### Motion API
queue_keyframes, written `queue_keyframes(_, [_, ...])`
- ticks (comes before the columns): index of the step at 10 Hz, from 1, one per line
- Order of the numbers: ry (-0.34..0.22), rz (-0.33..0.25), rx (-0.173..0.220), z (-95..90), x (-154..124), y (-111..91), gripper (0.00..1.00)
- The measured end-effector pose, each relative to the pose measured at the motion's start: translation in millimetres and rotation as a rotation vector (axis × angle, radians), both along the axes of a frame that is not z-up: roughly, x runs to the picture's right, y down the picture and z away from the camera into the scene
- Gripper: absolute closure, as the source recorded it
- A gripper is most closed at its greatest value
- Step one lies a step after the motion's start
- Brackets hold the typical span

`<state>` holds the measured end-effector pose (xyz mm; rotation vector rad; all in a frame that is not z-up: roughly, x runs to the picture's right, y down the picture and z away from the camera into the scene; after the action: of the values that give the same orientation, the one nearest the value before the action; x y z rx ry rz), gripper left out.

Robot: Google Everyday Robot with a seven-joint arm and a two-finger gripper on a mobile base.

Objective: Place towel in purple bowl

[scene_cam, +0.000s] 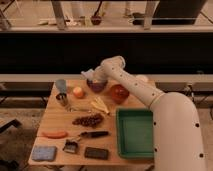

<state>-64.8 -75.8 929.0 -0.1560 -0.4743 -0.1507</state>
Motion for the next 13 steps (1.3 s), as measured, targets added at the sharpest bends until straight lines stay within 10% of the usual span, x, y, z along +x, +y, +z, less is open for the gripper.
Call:
queue_keyframes(3, [0.002,0.016,0.003,-0.6,2.7,1.4,0.20])
queue_keyframes(9, [0.023,0.051,0.026,-6.4,9.9,-3.4,0.20])
queue_keyframes(13, [0.038,0.068,0.111,-52.8,14.5,-35.1,0.20])
